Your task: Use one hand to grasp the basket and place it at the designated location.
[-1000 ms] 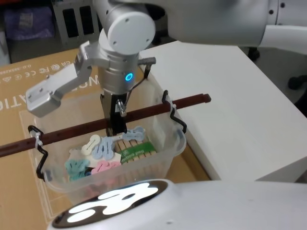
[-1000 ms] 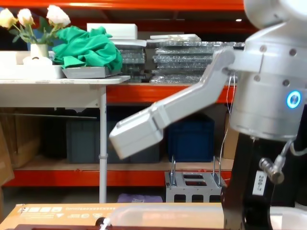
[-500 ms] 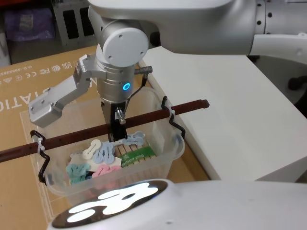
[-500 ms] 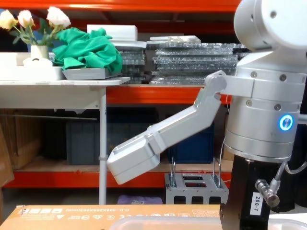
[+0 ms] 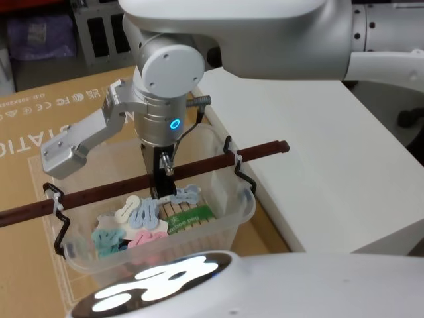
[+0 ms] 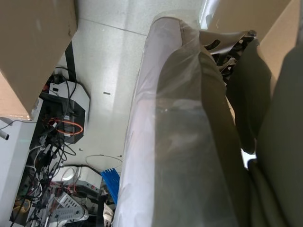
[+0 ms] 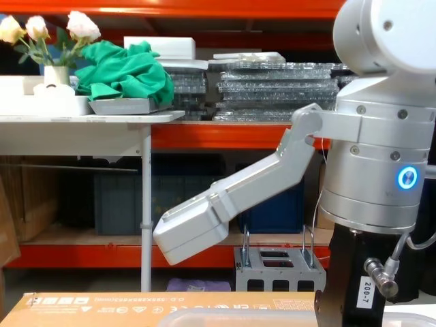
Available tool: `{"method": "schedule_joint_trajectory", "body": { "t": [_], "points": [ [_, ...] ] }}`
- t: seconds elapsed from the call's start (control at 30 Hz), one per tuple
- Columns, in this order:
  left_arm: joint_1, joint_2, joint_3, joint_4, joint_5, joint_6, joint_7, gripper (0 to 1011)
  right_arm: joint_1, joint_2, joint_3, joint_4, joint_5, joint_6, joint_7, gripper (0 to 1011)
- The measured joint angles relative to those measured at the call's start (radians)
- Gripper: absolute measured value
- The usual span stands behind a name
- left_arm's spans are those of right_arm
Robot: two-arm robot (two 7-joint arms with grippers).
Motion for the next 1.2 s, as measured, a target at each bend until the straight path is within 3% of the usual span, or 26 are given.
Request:
{"method": "schedule_joint_trajectory", "body": {
  "t": [0.53, 0.7, 1.07, 1.2],
  "points": [
    [0.0, 0.0, 0.0, 0.0, 0.0, 0.0, 0.0, 0, 0.005, 0.016, 0.011, -0.006, 0.006, 0.002, 0.0, 437],
    [0.0, 0.0, 0.0, 0.0, 0.0, 0.0, 0.0, 0, 0.005, 0.015, 0.014, 0.0, 0.005, 0.002, -0.001, 641],
    [0.0, 0.0, 0.0, 0.0, 0.0, 0.0, 0.0, 0, 0.009, 0.021, 0.021, -0.012, 0.002, 0.0, -0.007, 951],
    [0.0, 0.0, 0.0, 0.0, 0.0, 0.0, 0.0, 0, 0.012, 0.029, 0.028, -0.021, 0.002, 0.0, -0.009, 1001]
  ]
}}
